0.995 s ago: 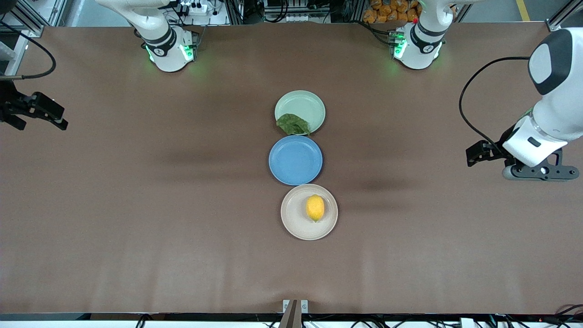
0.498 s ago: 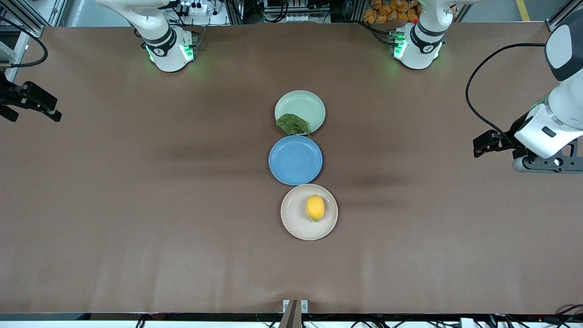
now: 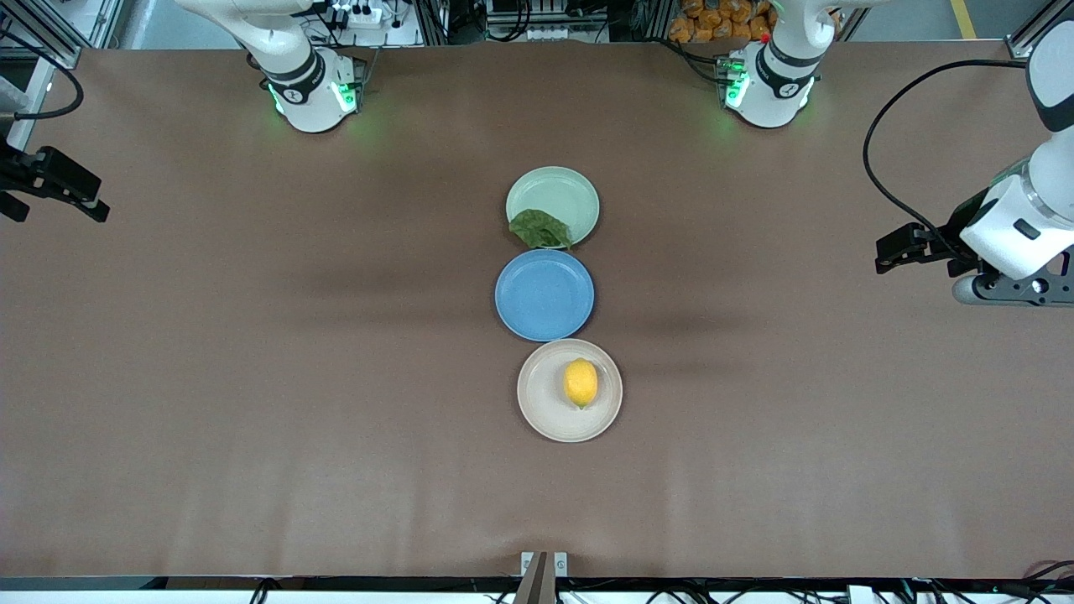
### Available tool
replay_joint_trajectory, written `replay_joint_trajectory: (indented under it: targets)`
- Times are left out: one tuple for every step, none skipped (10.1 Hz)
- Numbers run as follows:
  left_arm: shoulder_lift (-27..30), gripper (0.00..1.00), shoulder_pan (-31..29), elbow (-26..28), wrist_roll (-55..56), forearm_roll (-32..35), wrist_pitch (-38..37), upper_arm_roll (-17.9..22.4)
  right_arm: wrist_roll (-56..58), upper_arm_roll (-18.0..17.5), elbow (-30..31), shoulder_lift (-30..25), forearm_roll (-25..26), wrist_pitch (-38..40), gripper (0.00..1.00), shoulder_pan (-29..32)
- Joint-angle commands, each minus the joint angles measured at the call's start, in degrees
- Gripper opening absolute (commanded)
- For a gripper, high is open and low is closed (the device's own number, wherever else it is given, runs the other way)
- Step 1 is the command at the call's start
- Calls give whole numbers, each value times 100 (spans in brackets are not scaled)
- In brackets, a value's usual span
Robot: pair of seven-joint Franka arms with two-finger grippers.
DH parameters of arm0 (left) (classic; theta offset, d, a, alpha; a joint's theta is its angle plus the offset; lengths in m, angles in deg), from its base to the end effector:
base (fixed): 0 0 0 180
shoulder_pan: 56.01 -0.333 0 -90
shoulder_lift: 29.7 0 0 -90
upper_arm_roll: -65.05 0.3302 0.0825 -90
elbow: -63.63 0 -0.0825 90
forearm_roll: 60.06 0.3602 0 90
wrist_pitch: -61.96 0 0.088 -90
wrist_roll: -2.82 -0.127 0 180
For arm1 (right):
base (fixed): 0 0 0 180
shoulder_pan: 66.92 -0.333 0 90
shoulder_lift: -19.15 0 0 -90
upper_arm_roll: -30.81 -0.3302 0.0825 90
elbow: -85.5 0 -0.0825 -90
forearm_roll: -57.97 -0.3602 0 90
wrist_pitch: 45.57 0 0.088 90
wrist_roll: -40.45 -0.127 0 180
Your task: Place lemon and lettuce in plates
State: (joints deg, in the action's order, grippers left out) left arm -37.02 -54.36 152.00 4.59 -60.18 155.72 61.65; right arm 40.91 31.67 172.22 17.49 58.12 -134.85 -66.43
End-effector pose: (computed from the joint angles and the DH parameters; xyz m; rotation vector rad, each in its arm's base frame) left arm 0.5721 -0.0488 0.5666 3.1322 -0.0889 -0.0532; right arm 0.5216 -0.0128 0.6585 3.1360 -0.0246 0.1155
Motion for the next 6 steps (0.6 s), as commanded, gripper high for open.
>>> replay_joint_trajectory:
  targets:
    - [82,100,2,-56,-72,-59,-156,15,-72,-34,-112,43,2,86,100,12]
    - [82,100,2,-65,-72,-50,-165,7,-72,-43,-103,52,2,86,100,12]
    - [91,100,-7,-56,-72,-41,-165,7,-72,-43,-103,52,2,86,100,4]
    - [100,100,-15,-65,-72,-33,-165,-2,-72,-43,-103,52,2,95,100,4]
    - [108,100,-15,-65,-81,-32,-156,-11,-55,-43,-103,61,2,86,100,4]
    - [143,100,-15,-56,-81,-32,-156,-2,-54,-43,-103,61,11,86,100,-5]
